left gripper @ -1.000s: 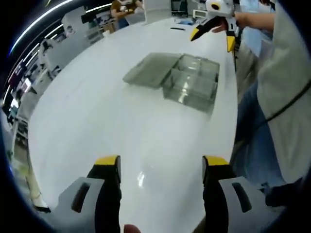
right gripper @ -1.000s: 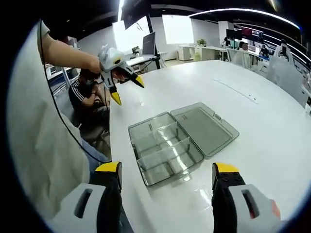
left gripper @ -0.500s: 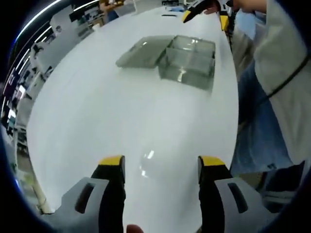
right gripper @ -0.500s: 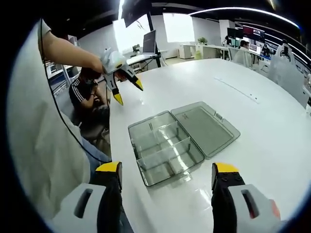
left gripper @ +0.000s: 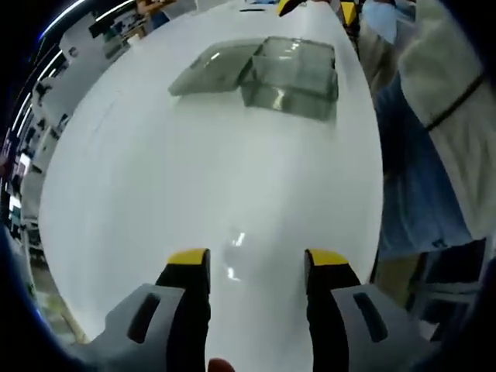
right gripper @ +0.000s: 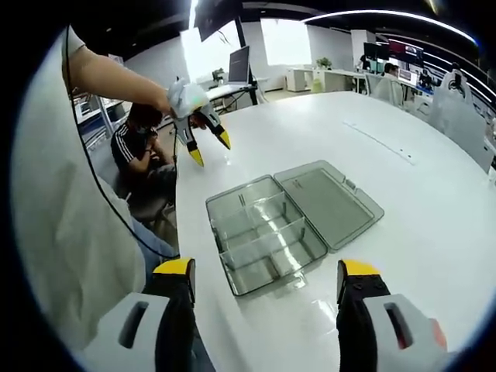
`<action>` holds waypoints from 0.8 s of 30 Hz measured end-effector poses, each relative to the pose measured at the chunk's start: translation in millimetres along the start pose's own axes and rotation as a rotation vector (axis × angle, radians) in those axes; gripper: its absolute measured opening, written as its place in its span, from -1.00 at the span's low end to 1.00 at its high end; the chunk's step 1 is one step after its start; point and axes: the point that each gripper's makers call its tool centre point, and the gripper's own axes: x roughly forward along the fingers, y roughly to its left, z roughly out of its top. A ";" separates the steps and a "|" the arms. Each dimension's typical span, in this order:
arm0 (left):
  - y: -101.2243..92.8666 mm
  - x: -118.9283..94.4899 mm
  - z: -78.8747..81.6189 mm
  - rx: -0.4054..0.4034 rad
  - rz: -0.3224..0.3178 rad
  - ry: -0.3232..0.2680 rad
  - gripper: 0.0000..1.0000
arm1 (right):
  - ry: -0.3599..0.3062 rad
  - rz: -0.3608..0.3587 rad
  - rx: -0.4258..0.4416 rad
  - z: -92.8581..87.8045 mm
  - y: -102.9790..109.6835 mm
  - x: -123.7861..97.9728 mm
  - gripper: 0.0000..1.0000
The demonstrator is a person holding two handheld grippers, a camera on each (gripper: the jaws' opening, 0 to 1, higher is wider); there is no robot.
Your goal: Insert the divider into the dual guide fixture by aligning both edges with the guide slots and pushing it downward to the bottom, including one-sided entry, uneven engagement, binding, and posture correction.
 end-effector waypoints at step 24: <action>1.3 17.8 -8.5 0.023 -0.070 0.061 -0.22 | 0.015 0.009 -0.012 -1.8 2.9 0.5 0.43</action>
